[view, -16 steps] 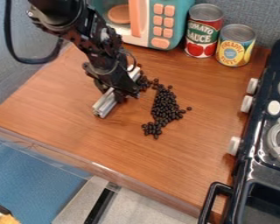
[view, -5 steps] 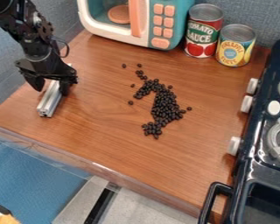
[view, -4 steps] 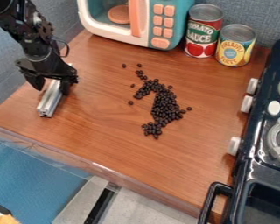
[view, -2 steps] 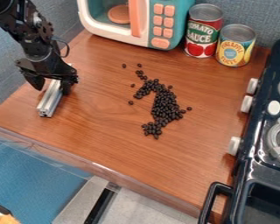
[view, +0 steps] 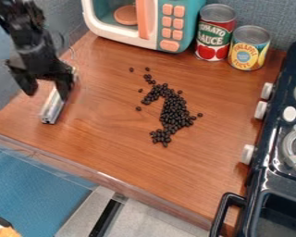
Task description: Sweep into pile
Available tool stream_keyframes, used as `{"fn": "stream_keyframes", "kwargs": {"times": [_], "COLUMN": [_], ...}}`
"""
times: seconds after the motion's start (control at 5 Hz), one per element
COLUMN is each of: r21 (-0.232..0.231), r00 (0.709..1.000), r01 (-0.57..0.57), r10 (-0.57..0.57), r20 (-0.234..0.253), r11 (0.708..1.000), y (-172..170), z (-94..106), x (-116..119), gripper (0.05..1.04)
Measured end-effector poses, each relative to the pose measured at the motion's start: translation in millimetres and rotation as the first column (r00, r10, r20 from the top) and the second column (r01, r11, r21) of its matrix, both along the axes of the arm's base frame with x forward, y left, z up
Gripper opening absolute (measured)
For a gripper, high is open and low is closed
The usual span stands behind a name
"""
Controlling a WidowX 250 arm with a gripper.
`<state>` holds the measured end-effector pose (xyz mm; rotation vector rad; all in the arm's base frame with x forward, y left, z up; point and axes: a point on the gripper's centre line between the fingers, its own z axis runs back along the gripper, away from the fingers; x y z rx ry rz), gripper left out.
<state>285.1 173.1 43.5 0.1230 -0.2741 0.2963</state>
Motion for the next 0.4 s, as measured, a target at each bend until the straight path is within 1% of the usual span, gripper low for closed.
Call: {"fn": "stream_keyframes", "kwargs": {"times": [0.4], "r21": [-0.001], "r00": [1.000], "r01": [-0.003], "r10": [0.003], "r20": [0.001], "r11": [1.000], "y": [0.3], "z": [1.2], "x": [-0.2], "gripper": [0.998]}}
